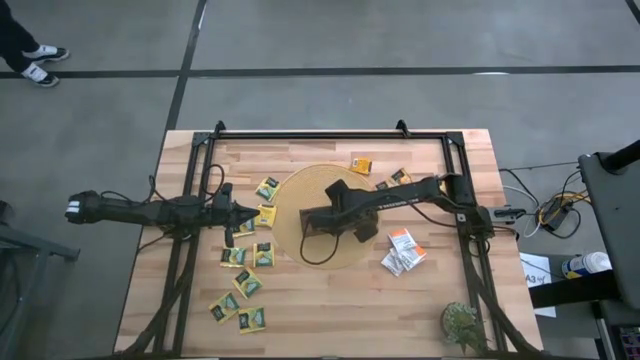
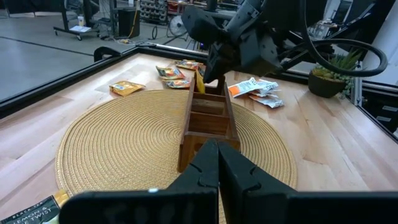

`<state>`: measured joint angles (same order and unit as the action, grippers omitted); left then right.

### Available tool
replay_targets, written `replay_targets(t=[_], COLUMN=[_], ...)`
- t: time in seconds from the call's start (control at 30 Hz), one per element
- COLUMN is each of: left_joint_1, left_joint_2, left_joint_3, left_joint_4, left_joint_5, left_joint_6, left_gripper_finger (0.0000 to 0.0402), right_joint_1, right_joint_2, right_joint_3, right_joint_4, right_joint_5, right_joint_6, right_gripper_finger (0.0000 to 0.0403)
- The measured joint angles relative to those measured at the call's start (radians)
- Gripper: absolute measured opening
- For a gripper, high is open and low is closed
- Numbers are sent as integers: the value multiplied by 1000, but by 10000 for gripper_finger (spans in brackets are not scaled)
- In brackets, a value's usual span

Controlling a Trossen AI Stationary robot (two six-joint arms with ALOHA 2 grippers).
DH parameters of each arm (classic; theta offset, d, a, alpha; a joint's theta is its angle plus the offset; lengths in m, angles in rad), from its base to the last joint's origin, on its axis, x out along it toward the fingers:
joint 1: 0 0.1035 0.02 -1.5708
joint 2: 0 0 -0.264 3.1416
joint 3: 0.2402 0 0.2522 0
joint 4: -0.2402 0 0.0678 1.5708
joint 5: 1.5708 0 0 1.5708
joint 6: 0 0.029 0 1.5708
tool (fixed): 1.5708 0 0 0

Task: Pick & Place Tea
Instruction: Put the orange tea bag into the right section of the wooden organizer

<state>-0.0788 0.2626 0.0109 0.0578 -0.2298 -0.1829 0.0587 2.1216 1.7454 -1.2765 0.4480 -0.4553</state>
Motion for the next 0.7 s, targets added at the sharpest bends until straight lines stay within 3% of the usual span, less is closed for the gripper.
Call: replay_targets(t=[0.33,0.7], left_joint_1=[0,0], left_joint_2=[0,0], left_joint_3=[0,0], left_joint_4=[0,0], left_joint_5=[0,0], left_joint_6=[0,0], left_gripper_finger=[0,0], right_joint_1=[-38,-42], right_joint_2=[0,1], right_joint_3=[0,0], right_joint_4=[-33,-31], right_joint_5=[51,26], right_joint_6=[126,93], right_gripper_finger=[8,8])
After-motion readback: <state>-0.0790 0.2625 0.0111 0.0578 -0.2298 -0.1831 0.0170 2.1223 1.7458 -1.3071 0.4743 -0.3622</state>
